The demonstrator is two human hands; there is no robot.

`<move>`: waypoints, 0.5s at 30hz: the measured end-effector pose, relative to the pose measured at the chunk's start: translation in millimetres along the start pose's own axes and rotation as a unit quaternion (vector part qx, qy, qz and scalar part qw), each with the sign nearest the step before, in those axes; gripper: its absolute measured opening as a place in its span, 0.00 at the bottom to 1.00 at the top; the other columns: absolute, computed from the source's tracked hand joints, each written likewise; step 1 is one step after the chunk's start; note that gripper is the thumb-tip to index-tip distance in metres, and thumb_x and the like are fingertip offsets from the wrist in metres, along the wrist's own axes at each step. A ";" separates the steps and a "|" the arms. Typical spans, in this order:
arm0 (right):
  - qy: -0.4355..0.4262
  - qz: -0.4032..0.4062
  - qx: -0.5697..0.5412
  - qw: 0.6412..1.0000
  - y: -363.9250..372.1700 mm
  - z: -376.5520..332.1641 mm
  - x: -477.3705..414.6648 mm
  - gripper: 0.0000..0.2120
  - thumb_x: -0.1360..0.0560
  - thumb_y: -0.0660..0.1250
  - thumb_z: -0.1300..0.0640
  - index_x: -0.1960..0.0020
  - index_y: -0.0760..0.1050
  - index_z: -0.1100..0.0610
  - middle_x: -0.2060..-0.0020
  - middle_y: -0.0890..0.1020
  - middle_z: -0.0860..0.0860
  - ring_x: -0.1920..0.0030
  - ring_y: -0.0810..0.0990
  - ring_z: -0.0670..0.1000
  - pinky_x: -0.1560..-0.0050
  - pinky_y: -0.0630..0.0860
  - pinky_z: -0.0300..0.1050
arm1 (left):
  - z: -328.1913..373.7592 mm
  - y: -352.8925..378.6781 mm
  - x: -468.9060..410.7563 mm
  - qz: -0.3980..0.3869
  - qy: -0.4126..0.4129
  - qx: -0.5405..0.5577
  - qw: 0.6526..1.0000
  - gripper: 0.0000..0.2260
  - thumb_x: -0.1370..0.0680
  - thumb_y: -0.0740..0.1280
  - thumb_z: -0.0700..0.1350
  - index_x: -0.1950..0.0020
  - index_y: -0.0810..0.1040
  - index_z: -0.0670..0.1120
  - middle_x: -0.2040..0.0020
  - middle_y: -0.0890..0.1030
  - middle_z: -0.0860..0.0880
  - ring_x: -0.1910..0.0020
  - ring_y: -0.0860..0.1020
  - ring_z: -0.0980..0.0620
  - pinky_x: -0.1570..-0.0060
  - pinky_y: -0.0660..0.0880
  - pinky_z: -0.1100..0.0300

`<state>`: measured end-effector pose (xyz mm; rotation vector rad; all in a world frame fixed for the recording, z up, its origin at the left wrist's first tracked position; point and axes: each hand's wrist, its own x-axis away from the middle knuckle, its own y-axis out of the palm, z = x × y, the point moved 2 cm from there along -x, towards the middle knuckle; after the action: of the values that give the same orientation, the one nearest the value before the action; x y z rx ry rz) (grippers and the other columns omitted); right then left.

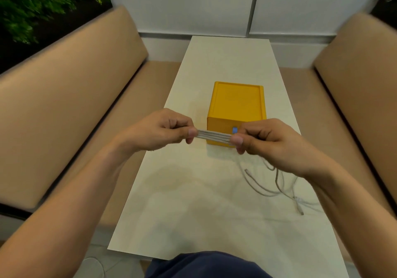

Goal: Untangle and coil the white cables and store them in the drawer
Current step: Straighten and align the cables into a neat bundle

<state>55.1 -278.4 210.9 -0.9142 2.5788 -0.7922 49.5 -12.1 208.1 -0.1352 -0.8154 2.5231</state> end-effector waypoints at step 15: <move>0.039 0.040 0.077 0.995 13.5 37.2 -25.0 0.19 0.17 0.65 0.48 0.60 0.78 0.59 0.75 0.69 0.44 0.73 0.66 0.44 0.71 0.59 0.37 | -30.4 21.5 -8.6 0.011 -0.081 -0.016 0.997 0.10 0.16 0.63 0.55 0.47 0.82 0.55 0.69 0.66 0.54 0.69 0.63 0.51 0.74 0.61 0.62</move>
<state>83.6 -268.4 175.2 -0.7430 2.5592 -1.0066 55.2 -15.4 170.5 0.0505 -0.9209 2.5672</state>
